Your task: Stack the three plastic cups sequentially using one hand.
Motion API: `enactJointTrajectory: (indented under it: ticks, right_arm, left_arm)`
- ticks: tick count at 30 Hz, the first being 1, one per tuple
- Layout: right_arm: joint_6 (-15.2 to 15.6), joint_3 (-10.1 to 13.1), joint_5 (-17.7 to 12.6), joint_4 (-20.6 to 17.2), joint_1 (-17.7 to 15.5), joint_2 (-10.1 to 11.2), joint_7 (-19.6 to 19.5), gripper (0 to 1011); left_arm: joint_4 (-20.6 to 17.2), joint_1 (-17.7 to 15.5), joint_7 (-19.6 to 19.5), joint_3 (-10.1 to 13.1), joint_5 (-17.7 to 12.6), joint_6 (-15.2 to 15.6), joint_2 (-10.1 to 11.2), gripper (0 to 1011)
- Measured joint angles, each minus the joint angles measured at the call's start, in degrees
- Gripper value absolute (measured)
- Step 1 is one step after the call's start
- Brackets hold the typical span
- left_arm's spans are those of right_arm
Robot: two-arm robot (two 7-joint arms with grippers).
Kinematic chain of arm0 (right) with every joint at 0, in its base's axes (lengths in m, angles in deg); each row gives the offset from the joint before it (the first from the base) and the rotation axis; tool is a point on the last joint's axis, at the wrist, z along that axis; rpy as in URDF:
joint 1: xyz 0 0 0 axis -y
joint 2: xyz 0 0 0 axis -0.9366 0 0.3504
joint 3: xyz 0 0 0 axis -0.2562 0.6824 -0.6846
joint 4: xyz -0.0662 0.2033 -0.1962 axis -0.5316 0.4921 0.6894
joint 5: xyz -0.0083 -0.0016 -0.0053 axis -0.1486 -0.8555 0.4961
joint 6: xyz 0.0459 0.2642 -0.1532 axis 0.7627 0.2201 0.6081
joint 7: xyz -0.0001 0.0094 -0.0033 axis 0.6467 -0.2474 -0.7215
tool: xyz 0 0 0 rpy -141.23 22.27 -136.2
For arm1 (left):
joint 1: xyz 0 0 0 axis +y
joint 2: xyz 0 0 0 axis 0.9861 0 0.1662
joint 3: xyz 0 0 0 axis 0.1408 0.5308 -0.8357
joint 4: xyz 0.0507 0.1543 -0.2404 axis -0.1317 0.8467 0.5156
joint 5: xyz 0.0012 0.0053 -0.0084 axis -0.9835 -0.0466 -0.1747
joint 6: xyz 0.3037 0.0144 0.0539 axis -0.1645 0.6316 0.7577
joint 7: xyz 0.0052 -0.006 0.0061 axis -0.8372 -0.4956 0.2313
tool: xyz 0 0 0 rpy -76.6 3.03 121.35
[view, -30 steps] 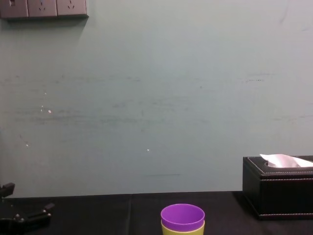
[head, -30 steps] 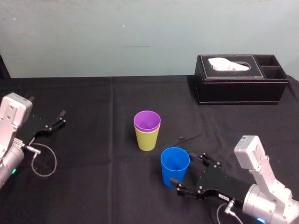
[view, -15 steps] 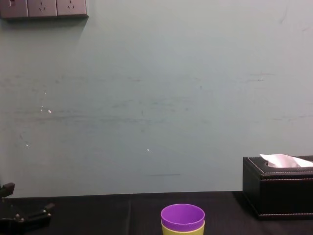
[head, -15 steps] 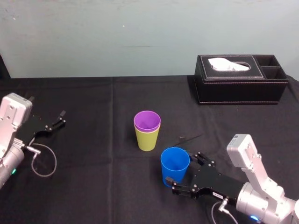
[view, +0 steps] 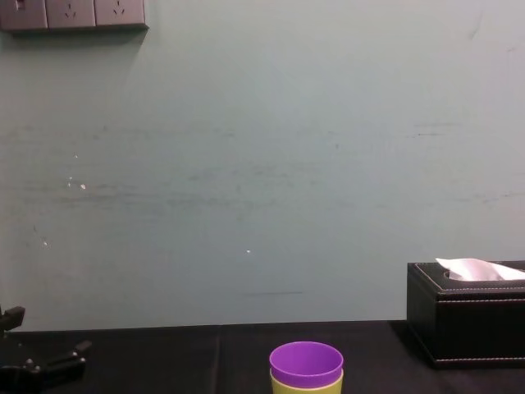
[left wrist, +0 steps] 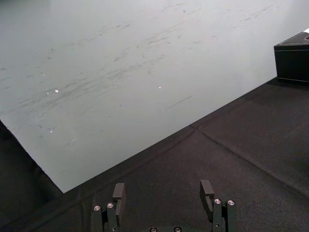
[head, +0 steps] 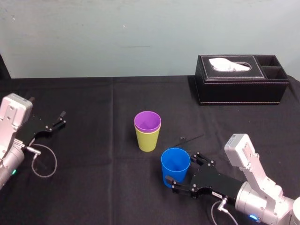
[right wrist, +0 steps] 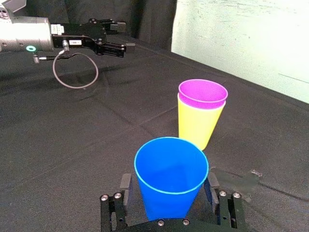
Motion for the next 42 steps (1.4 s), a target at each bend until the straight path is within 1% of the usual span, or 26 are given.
enactJointTrajectory:
  ticks: [1,2,3,4,5,6,7,10,22,33,38,42]
  right_arm:
    - [-0.01,0.01,-0.01,-0.02,-0.01,0.01,0.0,966]
    - [-0.01,0.02,-0.01,-0.04,-0.02,0.02,0.0,932]
    - [-0.02,0.02,-0.02,-0.06,-0.04,0.02,0.0,919]
    - [-0.02,0.04,-0.04,-0.09,-0.06,0.03,0.0,873]
    - [-0.03,0.05,-0.05,-0.1,-0.07,0.04,0.0,863]
    - [-0.03,0.05,-0.06,-0.11,-0.09,0.04,0.0,805]
    - [-0.04,0.06,-0.07,-0.13,-0.1,0.05,0.01,805]
    - [-0.06,0.08,-0.1,-0.16,-0.12,0.06,0.01,756]
    - [-0.13,0.15,-0.17,-0.23,-0.17,0.11,0.05,707]
    - [-0.13,0.15,-0.23,-0.28,-0.21,0.12,0.06,707]
    - [0.73,0.31,0.01,-1.02,-0.32,0.3,-0.36,707]
    - [2.03,1.1,-0.04,-2.47,-0.38,0.73,-0.87,708]
  left_arm:
    - [0.0,0.0,0.0,0.0,0.0,0.0,0.0,1010]
    - [0.0,0.0,0.0,0.0,0.0,0.0,0.0,1010]
    - [0.0,0.0,0.0,0.0,0.0,0.0,0.0,1010]
    - [0.0,0.0,0.0,0.0,0.0,0.0,0.0,1010]
    - [0.0,0.0,0.0,0.0,0.0,0.0,0.0,1010]
    - [0.0,0.0,0.0,0.0,0.0,0.0,0.0,1010]
    - [0.0,0.0,0.0,0.0,0.0,0.0,0.0,1010]
    - [0.0,0.0,0.0,0.0,0.0,0.0,0.0,1010]
    - [0.0,0.0,0.0,0.0,0.0,0.0,0.0,1010]
    - [0.0,0.0,0.0,0.0,0.0,0.0,0.0,1010]
    - [0.0,0.0,0.0,0.0,0.0,0.0,0.0,1010]
    - [0.0,0.0,0.0,0.0,0.0,0.0,0.0,1010]
